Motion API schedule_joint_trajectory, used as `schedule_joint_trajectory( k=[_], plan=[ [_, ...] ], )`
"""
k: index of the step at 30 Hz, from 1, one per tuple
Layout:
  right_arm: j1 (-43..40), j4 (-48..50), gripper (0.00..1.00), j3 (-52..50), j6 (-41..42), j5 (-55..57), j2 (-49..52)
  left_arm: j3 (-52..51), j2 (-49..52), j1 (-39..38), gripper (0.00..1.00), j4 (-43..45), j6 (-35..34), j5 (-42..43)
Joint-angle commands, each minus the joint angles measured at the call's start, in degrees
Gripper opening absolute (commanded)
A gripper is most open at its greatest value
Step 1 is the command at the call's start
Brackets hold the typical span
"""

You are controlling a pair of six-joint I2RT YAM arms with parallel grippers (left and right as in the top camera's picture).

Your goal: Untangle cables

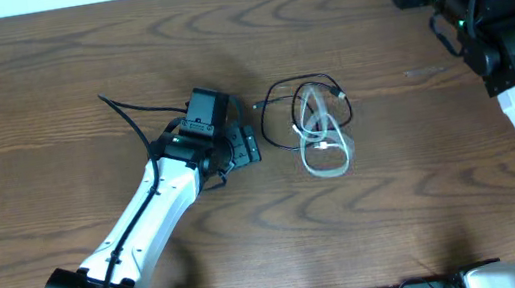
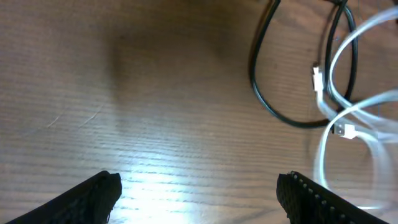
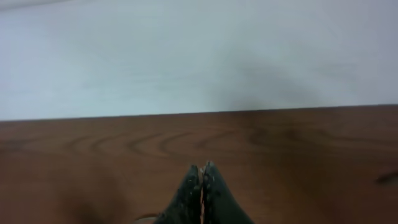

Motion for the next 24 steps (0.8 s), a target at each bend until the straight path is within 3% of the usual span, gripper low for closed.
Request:
schedule_joint_trajectory(
  k=[1, 6, 9, 16, 24],
  plan=[
    [0.02, -3.17, 0.04, 0.42, -1.4, -0.35, -0.28, -0.07, 0.11, -0.02, 0.85, 1.66, -1.14, 2.86],
    [0.37, -21.14, 0.36, -2.19, -1.4, -7.69, 2.19, -0.85, 0.11, -0.02, 0.85, 0.59, -1.07, 1.95],
    [1.9, -24.2, 0.5, -7.63, -1.4, -13.55, 5.2, -0.94, 0.11, -0.02, 0.85, 0.37, -1.09, 1.97],
    [7.34, -13.77, 0.52, -21.79, 4.11, -14.45, 12.66, -0.94, 0.11, -0.02, 0.85, -0.9, -1.07, 1.95],
    [13.27, -11.06, 0.51, -22.93, 14.23, -13.73, 22.05, -0.94, 0.11, -0.02, 0.85, -1.01, -1.09, 1.97]
  ],
)
